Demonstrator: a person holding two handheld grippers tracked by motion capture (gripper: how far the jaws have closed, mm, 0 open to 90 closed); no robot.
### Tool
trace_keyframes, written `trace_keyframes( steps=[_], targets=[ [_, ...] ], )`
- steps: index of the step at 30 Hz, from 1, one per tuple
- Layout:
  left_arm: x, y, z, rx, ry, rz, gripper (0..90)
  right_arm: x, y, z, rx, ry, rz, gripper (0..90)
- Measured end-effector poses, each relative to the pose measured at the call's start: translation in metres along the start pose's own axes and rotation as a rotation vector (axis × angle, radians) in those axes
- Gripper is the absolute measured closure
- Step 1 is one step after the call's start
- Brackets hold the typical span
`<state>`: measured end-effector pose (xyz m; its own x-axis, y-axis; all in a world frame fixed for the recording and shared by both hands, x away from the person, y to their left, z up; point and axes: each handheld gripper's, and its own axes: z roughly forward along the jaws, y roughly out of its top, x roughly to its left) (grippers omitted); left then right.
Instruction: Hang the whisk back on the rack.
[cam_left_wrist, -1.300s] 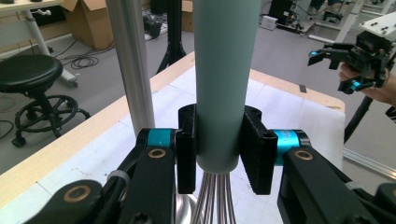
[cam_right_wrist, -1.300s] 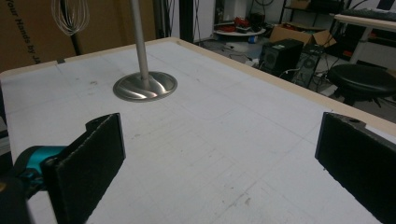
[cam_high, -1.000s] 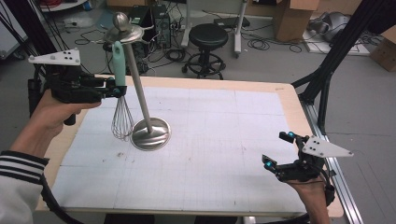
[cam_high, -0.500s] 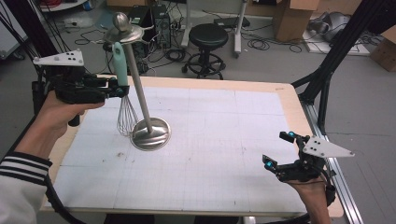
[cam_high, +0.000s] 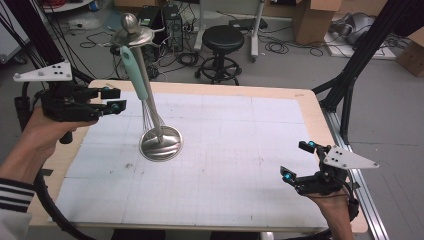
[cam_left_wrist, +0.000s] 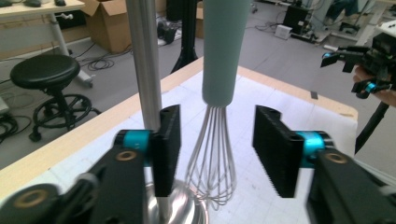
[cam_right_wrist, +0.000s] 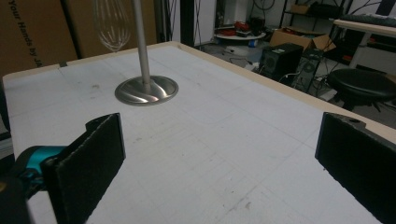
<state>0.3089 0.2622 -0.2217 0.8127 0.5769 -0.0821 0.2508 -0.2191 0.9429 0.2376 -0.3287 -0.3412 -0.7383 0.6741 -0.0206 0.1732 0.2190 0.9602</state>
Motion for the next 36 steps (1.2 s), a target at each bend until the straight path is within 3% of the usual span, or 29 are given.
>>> trace_keyframes(
  steps=[2,8,14,19,28,36],
  targets=[
    [-0.002,-0.005,-0.004,-0.016,0.004,-0.012,43.7,0.000,0.000,0.000,0.003,0.003,0.002,0.4],
    [-0.013,-0.026,-0.017,-0.021,-0.001,0.002,30.5,0.000,0.000,-0.001,-0.002,0.004,0.001,0.4],
    [-0.024,-0.046,-0.026,-0.041,0.036,0.018,13.7,0.000,0.000,-0.003,-0.005,-0.002,0.006,0.4],
    [-0.033,-0.060,-0.029,-0.065,0.056,-0.001,1.9,0.000,0.000,-0.004,-0.005,-0.004,0.006,0.4],
    [-0.043,-0.089,-0.028,-0.084,0.076,0.029,1.6,0.001,-0.001,-0.009,-0.008,-0.012,0.014,0.4],
    [-0.047,-0.125,-0.013,-0.086,0.089,0.023,1.6,-0.001,-0.007,-0.014,-0.006,-0.016,0.034,0.4]
  ],
)
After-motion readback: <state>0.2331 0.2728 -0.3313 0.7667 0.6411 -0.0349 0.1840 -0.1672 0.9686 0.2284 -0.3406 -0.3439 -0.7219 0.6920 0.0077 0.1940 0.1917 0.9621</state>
